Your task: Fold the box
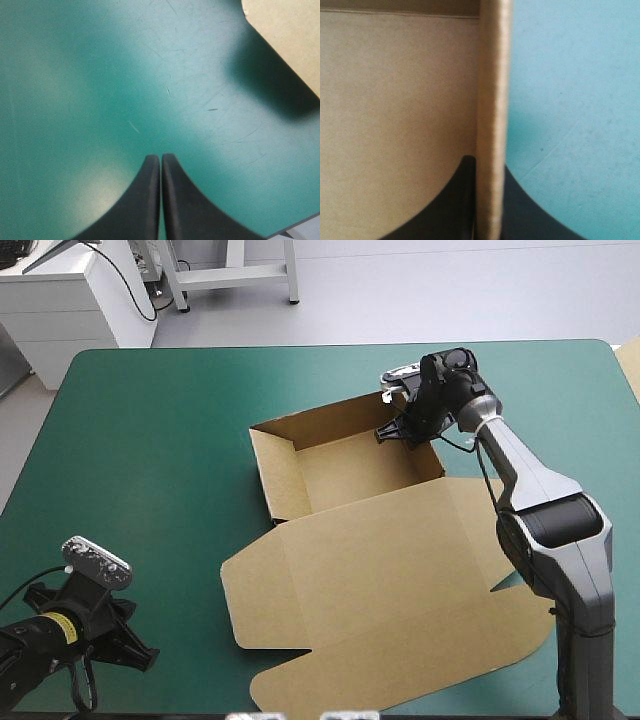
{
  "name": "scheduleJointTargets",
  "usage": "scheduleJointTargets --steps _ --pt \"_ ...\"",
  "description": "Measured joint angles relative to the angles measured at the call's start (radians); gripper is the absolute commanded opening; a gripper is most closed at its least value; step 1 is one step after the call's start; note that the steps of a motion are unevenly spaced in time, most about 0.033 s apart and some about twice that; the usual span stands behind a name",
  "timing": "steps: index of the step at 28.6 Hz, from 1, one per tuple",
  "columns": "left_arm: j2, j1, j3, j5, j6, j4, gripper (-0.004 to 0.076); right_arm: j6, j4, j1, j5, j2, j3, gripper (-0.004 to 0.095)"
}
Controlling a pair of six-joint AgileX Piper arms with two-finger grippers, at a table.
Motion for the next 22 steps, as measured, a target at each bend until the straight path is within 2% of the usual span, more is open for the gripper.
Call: scheduleJointTargets --steps 5,9,15,21,22 --pt "0.0 0.0 0.0 0.0 0.0 0.0 -0.0008 -0.005 -0.014 -0.024 0.024 -0.001 -0.032 -0.0021" --pt "0.0 0.0 0.0 0.013 0.0 0.009 -0.0008 -0.014 -0.047 -0.098 0.028 -0.018 -0.074 -0.0021" --pt "0.0 0.0 0.0 0.04 0.0 0.024 -0.0008 -0.035 -0.093 -0.296 0.029 -0.064 -0.118 -0.0021" --pt "0.0 0.0 0.0 0.035 -0.001 -0.017 -0.0008 -0.065 -0.11 -0.539 0.033 -0.077 -0.122 -0.0021" --pt "0.0 0.0 0.0 0.031 -0.002 -0.027 -0.0008 -0.063 -0.109 -0.607 0.033 -0.077 -0.122 -0.0021"
